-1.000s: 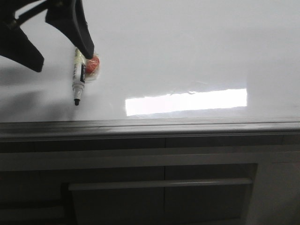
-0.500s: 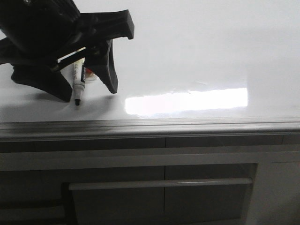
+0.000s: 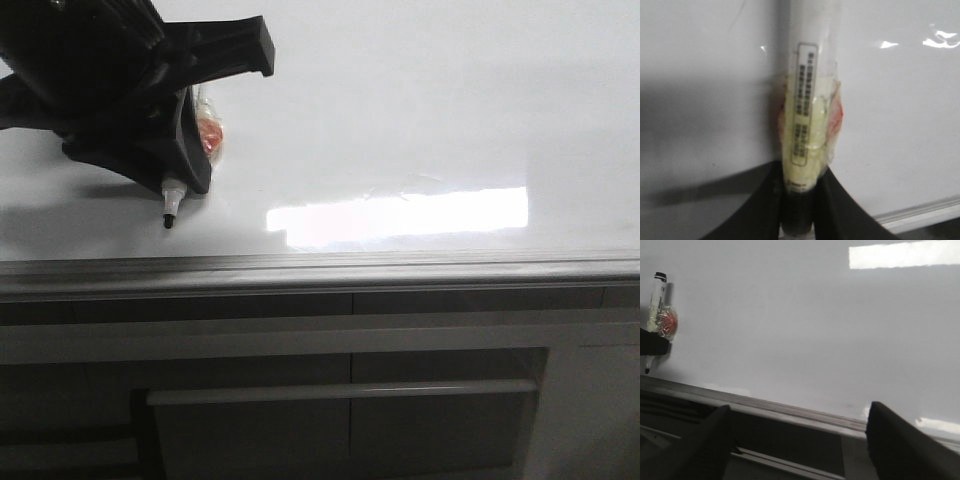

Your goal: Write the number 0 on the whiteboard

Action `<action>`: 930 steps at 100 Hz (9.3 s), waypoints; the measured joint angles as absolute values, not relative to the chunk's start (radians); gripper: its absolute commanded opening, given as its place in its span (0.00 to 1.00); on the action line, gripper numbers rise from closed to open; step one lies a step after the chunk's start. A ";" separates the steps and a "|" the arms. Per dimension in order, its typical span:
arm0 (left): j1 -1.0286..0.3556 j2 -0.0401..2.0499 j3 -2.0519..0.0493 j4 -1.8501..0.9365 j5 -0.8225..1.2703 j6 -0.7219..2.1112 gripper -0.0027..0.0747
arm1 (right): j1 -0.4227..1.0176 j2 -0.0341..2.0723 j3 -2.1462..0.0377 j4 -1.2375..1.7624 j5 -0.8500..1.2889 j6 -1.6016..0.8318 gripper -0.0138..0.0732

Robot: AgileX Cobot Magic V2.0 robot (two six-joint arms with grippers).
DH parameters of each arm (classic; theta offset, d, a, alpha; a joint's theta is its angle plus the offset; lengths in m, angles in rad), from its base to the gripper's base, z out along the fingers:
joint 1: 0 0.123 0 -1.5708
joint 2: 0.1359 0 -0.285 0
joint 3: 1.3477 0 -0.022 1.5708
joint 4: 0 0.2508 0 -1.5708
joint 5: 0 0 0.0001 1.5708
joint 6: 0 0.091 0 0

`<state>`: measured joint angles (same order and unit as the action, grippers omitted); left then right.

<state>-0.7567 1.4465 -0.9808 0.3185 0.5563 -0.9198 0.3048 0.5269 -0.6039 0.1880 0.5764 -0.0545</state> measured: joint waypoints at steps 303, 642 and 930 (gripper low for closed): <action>-1.371 1.095 -0.973 0.445 0.715 0.126 0.01 | 0.695 0.976 -0.890 0.780 0.784 -1.140 0.58; -1.371 0.309 -0.654 1.072 0.840 -1.016 0.01 | 0.467 1.137 -0.892 0.830 0.264 -1.057 0.09; -1.371 0.309 -0.641 1.172 0.835 -1.156 0.01 | 0.352 1.233 -0.925 0.269 0.662 -0.306 0.09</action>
<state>-1.3708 0.3088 -0.6408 1.1719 0.8351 -1.1559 0.3516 1.2331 -0.9251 0.2686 0.6622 -0.3059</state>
